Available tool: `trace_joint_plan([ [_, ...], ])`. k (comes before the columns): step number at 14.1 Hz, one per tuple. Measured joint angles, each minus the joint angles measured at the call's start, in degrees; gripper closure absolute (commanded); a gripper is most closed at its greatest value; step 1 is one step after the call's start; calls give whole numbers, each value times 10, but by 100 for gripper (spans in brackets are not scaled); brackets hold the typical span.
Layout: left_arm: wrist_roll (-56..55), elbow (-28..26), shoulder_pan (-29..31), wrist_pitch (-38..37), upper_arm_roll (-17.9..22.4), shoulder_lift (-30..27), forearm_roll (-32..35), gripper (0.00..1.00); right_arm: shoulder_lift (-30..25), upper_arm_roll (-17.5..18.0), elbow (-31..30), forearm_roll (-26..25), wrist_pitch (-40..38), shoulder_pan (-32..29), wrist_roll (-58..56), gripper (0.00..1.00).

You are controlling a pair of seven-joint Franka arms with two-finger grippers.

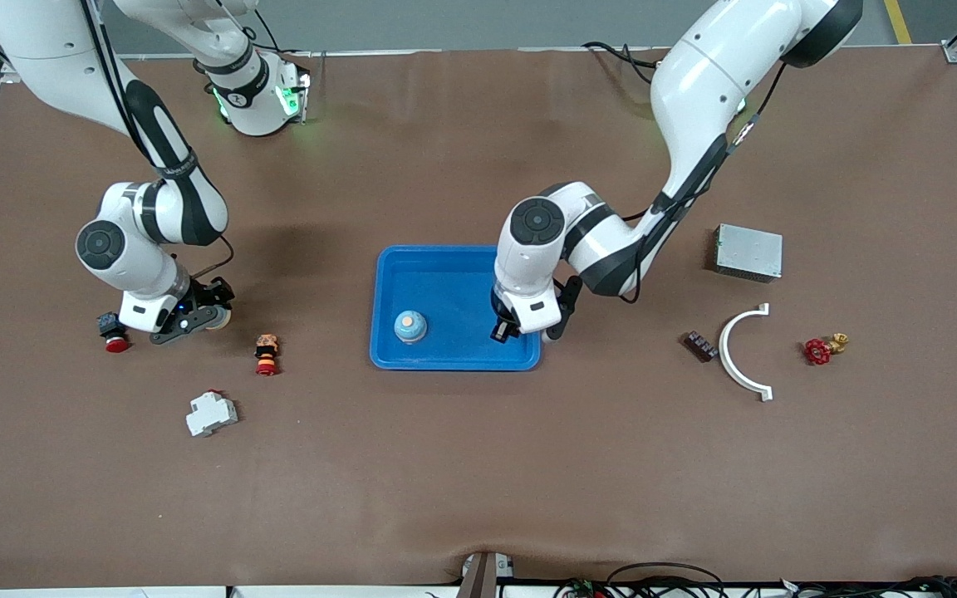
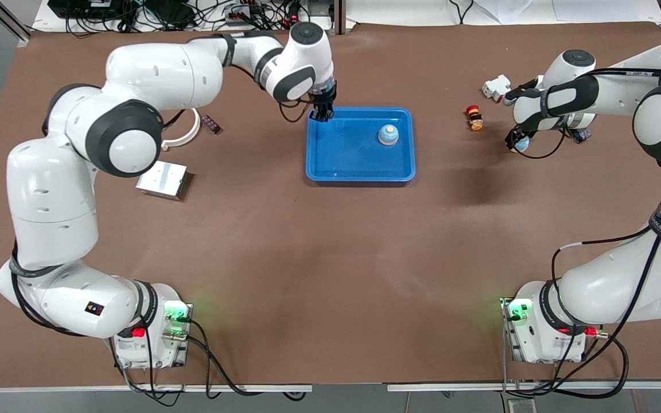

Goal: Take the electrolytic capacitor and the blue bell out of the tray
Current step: 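Place the bell near the red button while the left gripper carries the capacitor, then lower the capacitor inside the arc while the right gripper grasps the bell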

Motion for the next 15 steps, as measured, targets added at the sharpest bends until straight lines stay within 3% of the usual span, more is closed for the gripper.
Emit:
trace_joint_plan([
  [4,28,0,14,-64,0,-45,0,100,-30,7,15,9,-83,1,22,0],
  [7,101,0,58,-117,-5,-70,-3,100,-66,14,17,51,-134,21,105,0],
  [15,364,-3,211,-240,-26,-101,-30,100,-94,20,54,122,-166,174,447,0],
])
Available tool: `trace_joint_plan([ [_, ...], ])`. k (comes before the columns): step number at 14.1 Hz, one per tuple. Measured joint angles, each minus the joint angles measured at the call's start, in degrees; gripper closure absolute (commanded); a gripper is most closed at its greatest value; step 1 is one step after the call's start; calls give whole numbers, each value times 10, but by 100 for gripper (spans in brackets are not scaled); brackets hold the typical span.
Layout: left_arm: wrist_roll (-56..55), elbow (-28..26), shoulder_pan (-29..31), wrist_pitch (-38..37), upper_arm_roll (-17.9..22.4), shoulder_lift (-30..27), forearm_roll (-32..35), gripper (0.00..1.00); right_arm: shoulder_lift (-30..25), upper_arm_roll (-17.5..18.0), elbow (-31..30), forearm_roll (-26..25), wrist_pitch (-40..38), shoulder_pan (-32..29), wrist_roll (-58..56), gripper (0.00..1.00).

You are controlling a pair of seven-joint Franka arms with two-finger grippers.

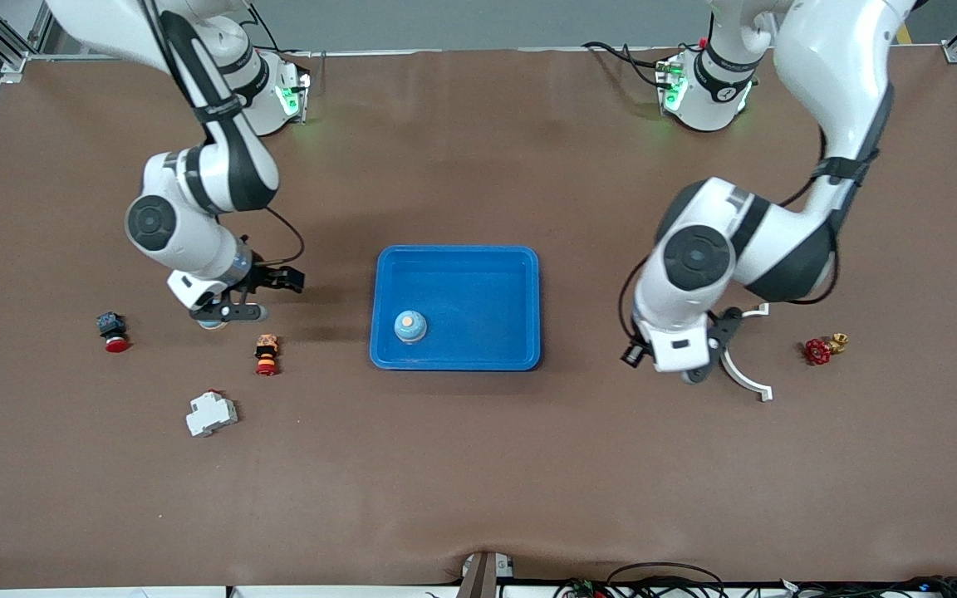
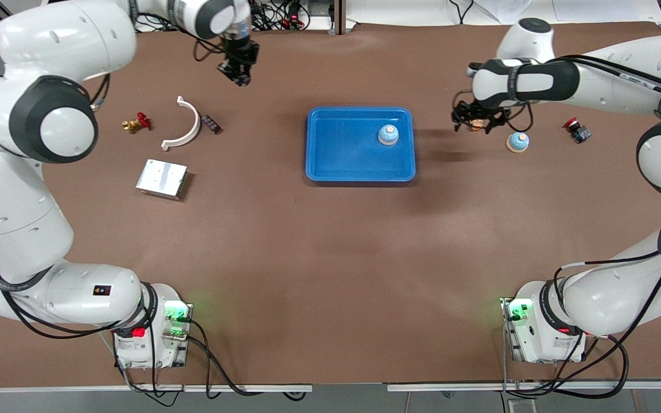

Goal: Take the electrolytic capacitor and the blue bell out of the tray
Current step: 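Lower the capacitor inside the arc while the right gripper grasps the bell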

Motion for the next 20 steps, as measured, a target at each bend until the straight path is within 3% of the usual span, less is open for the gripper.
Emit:
trace_joint_plan([
  [3,153,-12,96,-22,-7,-1,-26,100,11,1,55,44,-18,57,79,0],
  [7,281,-30,177,-11,-7,16,-15,100,81,1,146,55,-24,100,156,0],
  [12,297,-66,215,75,-7,55,33,100,163,1,229,55,-30,114,174,0],
  [14,297,-85,225,112,-6,69,81,100,191,0,255,52,-31,121,195,0],
  [17,297,-106,240,145,-6,85,133,100,223,-1,276,12,-31,143,251,0],
  [18,297,-111,242,147,-6,87,141,93,230,-1,281,-2,-31,148,267,0],
  [19,297,-115,242,147,-6,87,145,74,236,-1,286,-11,-31,152,277,0],
  [20,297,-118,243,147,-6,87,148,47,242,-1,290,-15,-31,156,284,0],
])
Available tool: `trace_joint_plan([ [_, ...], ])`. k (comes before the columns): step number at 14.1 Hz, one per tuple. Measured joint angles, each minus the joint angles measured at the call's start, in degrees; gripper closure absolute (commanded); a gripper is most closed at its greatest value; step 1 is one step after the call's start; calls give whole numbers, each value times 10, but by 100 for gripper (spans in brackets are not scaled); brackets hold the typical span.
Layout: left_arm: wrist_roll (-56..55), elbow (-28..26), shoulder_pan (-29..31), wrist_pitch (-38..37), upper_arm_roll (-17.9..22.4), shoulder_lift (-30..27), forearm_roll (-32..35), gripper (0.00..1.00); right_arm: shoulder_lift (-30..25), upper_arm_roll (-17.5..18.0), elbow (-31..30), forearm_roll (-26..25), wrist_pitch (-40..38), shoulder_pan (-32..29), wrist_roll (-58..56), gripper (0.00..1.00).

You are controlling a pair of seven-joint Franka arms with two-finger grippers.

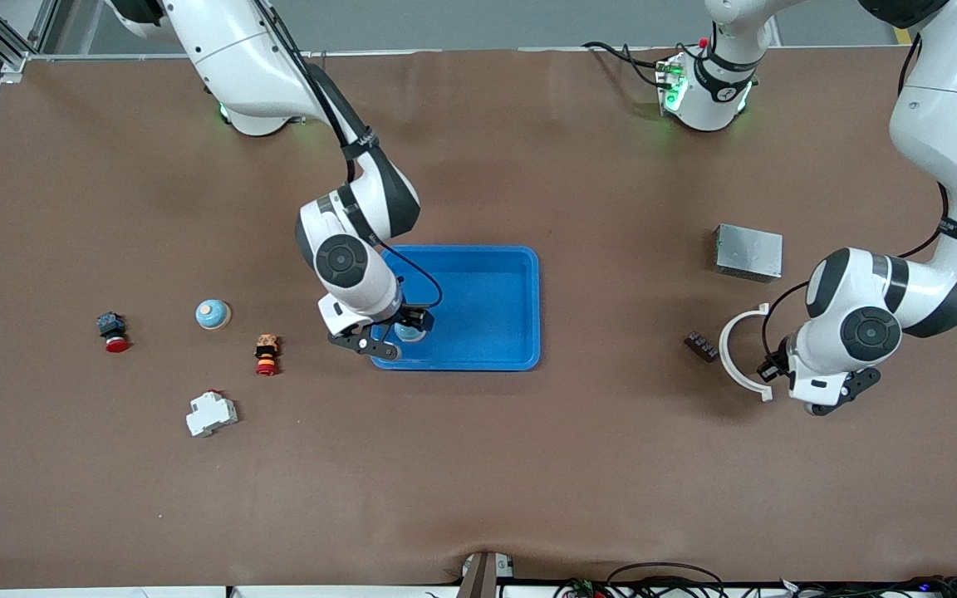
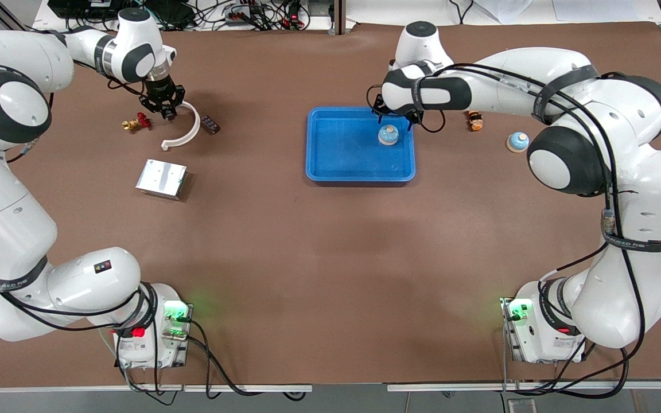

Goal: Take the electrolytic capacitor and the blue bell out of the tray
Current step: 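Lower the capacitor inside the arc while the right gripper grasps the bell, then lift the bell with the right gripper while the left gripper withdraws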

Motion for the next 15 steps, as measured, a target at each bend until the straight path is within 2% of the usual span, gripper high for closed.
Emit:
trace_joint_plan([
  [1,0,-4,1,0,0,0,2,11,4,0,4,-2,0,3,5,0],
  [2,0,-7,2,0,0,0,4,0,8,0,7,-4,0,6,10,0],
  [5,0,-10,3,2,-1,-6,10,0,15,0,11,-6,0,9,12,0],
  [8,4,-4,3,6,-10,-37,15,0,23,0,15,-6,1,11,13,0],
  [12,103,42,3,6,-38,-78,15,0,36,-1,24,-7,2,11,13,0],
  [15,158,56,3,2,-41,-106,13,0,45,-2,27,-8,6,11,13,0],
])
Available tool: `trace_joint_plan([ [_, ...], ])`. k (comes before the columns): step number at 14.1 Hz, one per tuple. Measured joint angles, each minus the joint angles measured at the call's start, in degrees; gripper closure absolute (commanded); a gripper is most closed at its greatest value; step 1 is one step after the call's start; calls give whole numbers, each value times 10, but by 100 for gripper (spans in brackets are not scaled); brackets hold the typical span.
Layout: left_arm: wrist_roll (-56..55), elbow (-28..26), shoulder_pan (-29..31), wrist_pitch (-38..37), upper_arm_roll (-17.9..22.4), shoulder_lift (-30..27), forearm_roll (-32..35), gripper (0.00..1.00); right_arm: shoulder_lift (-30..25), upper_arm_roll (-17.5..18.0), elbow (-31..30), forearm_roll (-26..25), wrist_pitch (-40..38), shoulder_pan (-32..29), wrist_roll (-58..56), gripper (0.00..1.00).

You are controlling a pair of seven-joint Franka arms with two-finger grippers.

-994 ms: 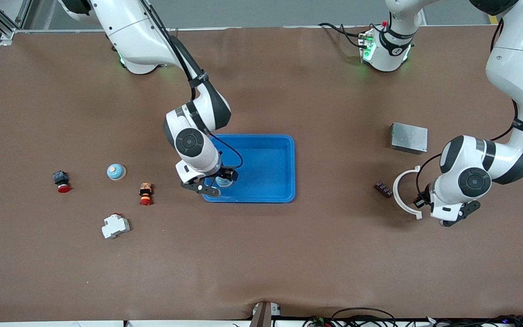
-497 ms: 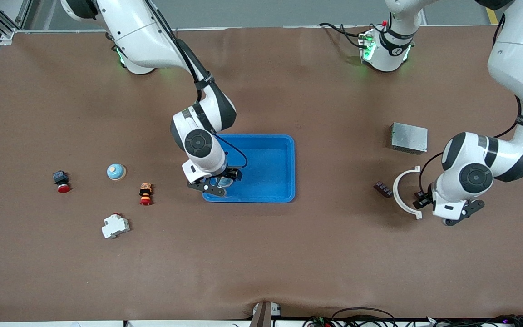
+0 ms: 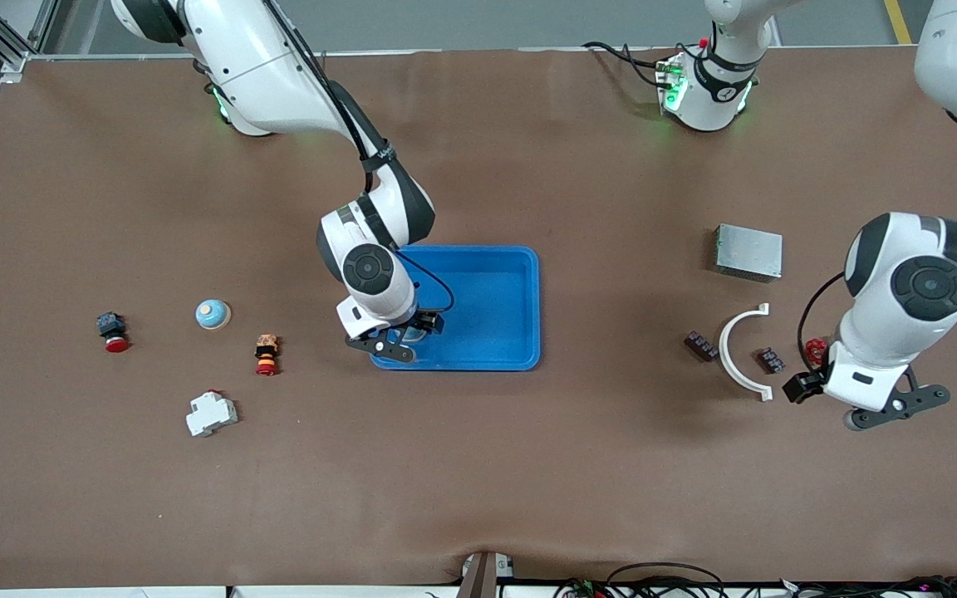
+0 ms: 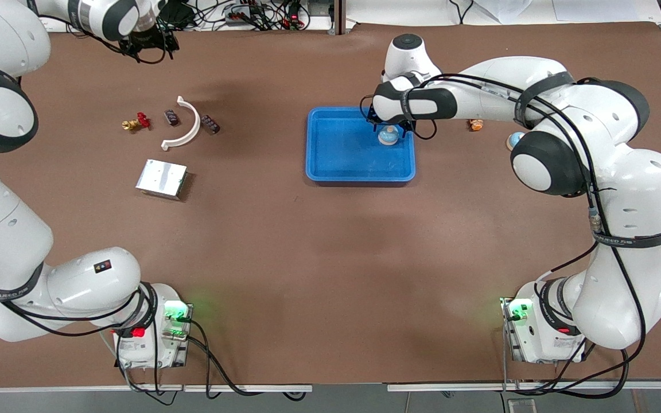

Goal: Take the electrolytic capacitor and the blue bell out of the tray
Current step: 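Lift the bell with the right gripper while the left gripper withdraws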

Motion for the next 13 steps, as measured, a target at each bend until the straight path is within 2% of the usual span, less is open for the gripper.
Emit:
trace_joint_plan([
  [1,4,0,0,-4,-1,-6,-7,0,2,0,1,0,1,0,0,1],
  [3,7,1,0,-16,-8,-19,-33,0,5,0,3,0,3,0,0,43],
  [4,7,3,0,-26,-13,-27,-45,0,6,0,3,0,3,0,0,61],
  [5,12,6,0,-40,-19,-36,-56,0,6,0,3,-1,3,0,0,76],
  [6,28,9,0,-57,-26,-48,-62,0,6,0,3,-7,3,1,0,85],
  [7,57,11,0,-69,-32,-62,-67,0,5,0,5,-19,3,1,0,89],
  [9,123,14,0,-95,-37,-100,-78,0,5,0,6,-39,2,2,1,90],
  [13,222,37,4,-193,-35,-172,-170,0,2,-4,15,-45,-30,1,1,91],
])
